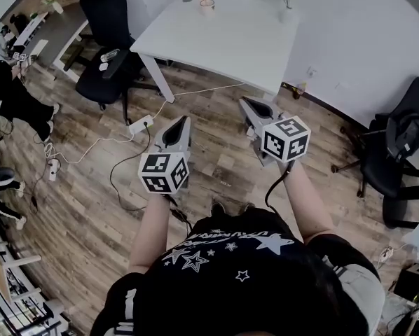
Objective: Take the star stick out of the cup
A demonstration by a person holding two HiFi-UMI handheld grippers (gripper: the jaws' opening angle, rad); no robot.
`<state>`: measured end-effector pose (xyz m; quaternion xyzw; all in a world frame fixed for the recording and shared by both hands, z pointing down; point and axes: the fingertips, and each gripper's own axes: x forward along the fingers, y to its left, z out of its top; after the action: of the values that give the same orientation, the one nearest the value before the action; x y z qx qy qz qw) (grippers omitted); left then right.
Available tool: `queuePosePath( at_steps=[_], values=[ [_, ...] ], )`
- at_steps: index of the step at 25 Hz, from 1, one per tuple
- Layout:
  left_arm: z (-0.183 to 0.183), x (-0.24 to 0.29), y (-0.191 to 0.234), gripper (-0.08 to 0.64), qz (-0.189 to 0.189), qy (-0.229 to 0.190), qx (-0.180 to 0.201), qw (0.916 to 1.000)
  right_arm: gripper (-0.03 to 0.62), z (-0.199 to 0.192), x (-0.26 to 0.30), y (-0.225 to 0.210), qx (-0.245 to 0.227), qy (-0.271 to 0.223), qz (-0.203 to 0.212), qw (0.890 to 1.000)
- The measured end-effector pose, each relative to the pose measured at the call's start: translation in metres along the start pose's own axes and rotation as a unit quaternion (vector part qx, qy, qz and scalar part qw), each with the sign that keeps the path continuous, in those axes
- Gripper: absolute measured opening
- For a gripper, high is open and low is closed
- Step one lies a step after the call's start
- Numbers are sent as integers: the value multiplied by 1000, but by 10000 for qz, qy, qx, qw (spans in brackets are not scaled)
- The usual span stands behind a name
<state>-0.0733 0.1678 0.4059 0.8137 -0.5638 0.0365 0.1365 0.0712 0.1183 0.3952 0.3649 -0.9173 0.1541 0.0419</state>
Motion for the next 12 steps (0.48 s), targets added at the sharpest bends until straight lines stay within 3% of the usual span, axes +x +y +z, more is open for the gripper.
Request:
queuePosePath(
  at_steps=[12],
  values=[
    [-10,6,44,2,-82,99,-90,9999,14,0,31,3,80,-17,-316,9995]
  ],
)
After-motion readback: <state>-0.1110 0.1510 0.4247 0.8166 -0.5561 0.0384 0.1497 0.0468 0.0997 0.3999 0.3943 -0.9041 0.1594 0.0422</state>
